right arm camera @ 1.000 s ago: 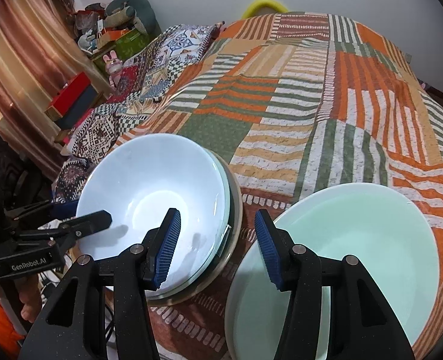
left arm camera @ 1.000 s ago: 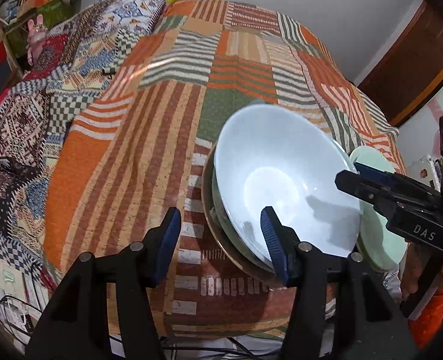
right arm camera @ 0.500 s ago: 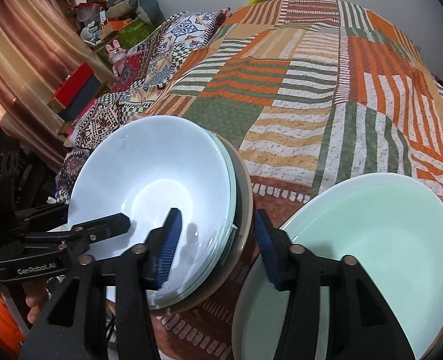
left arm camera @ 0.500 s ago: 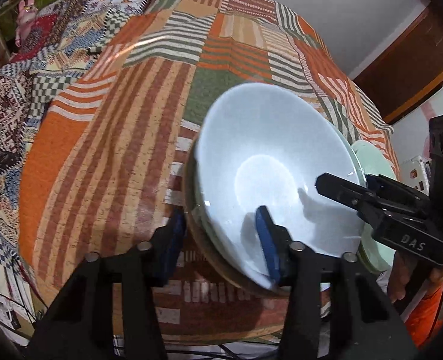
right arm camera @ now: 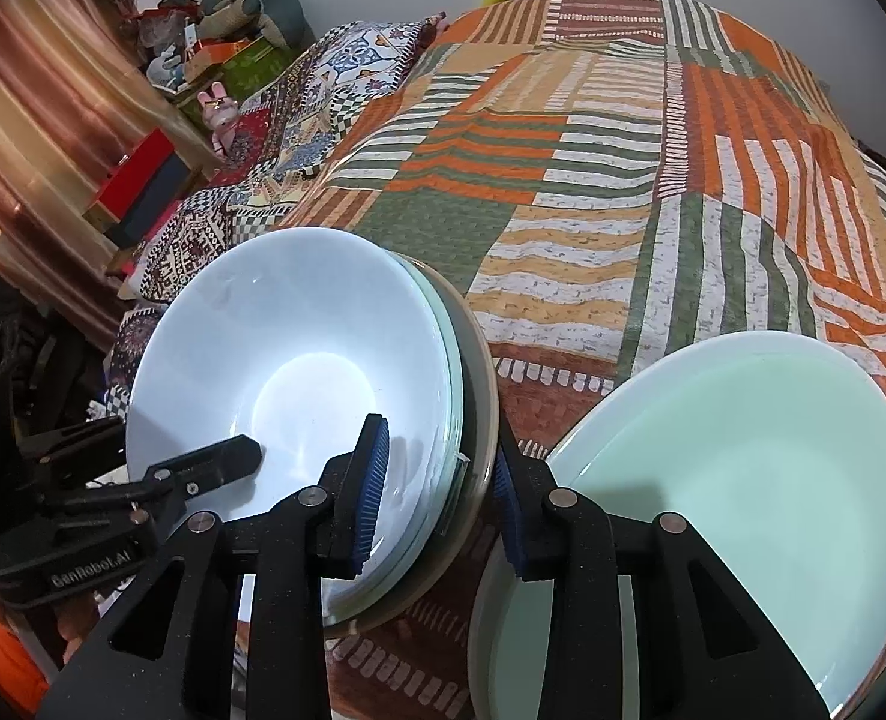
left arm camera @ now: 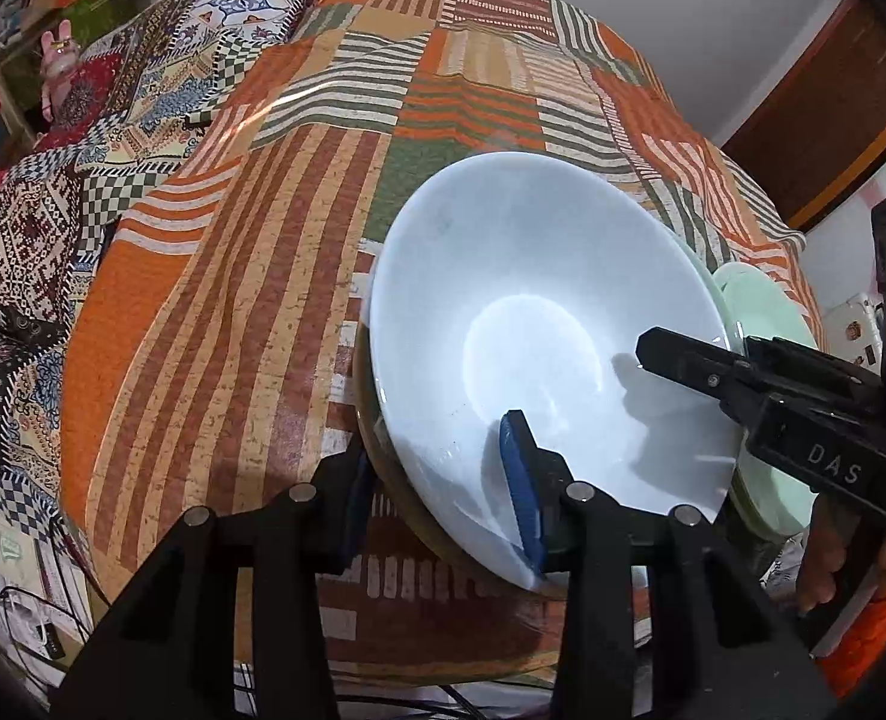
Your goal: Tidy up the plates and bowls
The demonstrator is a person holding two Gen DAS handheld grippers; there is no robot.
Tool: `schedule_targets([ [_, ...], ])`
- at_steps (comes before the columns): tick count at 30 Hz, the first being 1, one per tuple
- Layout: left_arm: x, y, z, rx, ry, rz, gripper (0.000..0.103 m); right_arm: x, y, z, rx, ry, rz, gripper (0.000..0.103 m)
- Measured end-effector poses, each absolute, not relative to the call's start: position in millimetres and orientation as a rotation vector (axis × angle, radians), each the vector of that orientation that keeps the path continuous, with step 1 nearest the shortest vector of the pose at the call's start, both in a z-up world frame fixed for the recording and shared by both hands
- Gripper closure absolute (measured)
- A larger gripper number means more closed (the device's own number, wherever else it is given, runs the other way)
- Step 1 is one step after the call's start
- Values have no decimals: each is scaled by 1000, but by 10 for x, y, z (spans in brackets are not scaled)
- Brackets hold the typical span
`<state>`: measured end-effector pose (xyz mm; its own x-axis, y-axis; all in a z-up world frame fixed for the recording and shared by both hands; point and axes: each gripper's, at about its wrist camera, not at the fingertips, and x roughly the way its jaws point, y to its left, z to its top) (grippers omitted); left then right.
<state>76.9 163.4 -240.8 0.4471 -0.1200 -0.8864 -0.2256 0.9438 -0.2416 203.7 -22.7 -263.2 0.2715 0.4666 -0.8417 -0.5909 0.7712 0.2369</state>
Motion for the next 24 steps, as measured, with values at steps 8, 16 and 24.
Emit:
schedule_targets([
  [8, 734, 1655, -2370, -388, 1116, 66, 63, 1992, -235, -2564, -135, 1064, 711, 73],
  [16, 683, 1581, -2118, -366, 1059, 71, 63, 1947, -306, -2418, -104, 1025, 711, 73],
  [24, 692, 1460, -1852, -316, 1006, 60, 63, 1911, -430, -2223, -61, 973, 708, 73],
])
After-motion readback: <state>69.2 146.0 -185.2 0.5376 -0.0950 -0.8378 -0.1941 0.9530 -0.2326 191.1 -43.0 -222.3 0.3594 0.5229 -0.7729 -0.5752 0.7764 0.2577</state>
